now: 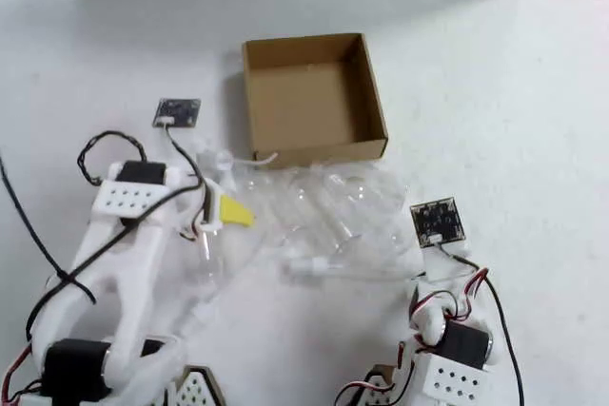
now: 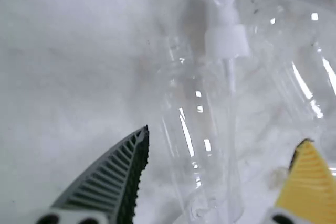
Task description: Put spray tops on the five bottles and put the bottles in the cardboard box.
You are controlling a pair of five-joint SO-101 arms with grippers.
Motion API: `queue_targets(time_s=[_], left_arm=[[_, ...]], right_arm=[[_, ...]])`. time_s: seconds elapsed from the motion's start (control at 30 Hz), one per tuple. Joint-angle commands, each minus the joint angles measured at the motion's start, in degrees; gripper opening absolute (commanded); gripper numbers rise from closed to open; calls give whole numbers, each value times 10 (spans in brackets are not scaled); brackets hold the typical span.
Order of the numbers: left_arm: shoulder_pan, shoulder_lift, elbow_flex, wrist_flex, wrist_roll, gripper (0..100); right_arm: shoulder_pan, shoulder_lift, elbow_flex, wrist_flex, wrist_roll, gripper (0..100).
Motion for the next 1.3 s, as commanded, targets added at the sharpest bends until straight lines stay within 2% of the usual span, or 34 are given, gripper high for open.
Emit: queue_targets(time_s=[0.0, 0.6, 0.83, 0.97, 1.03, 1.27], left_arm=[[7, -30, -11, 5, -5, 396], [-22, -33, 13, -14, -5, 393], [-22, -33, 12, -16, -6, 245], [-37, -35, 8, -18, 2, 295], [-51, -34, 3, -19, 29, 317], [-56, -30, 1, -19, 54, 327]], right_arm=[[7, -5, -4, -7, 6, 56], [6, -5, -4, -7, 6, 56], [4, -5, -4, -7, 6, 56], [4, -5, -4, -7, 6, 56], [4, -5, -4, -7, 6, 56], [4, -5, -4, -7, 6, 56]])
